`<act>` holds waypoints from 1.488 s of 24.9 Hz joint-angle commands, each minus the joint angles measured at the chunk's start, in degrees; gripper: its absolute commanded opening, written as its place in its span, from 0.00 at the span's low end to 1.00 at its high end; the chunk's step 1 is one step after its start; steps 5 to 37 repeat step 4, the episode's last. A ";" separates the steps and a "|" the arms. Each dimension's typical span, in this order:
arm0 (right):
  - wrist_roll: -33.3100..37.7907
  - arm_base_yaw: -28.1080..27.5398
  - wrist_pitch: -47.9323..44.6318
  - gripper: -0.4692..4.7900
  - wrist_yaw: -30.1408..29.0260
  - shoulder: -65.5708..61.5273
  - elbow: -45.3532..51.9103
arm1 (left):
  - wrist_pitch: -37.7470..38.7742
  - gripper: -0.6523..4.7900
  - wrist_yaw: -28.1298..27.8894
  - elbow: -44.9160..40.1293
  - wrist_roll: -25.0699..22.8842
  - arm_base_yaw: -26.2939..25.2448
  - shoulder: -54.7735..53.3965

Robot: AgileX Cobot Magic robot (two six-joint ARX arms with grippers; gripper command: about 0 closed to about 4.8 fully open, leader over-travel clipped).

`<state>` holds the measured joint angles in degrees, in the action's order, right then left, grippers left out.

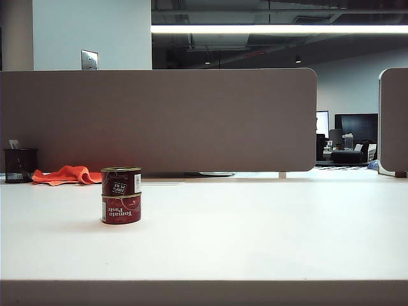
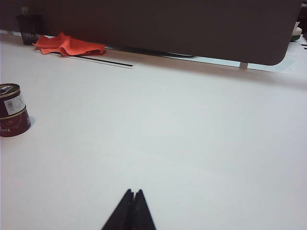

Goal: Stack a can of tomatoes on the right onto the can of tomatoes on the left.

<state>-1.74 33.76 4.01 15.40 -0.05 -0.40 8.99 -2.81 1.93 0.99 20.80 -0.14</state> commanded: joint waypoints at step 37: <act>0.22 0.07 -0.81 0.08 -0.09 0.13 0.31 | -0.44 0.11 0.07 0.07 -0.17 -0.02 -0.02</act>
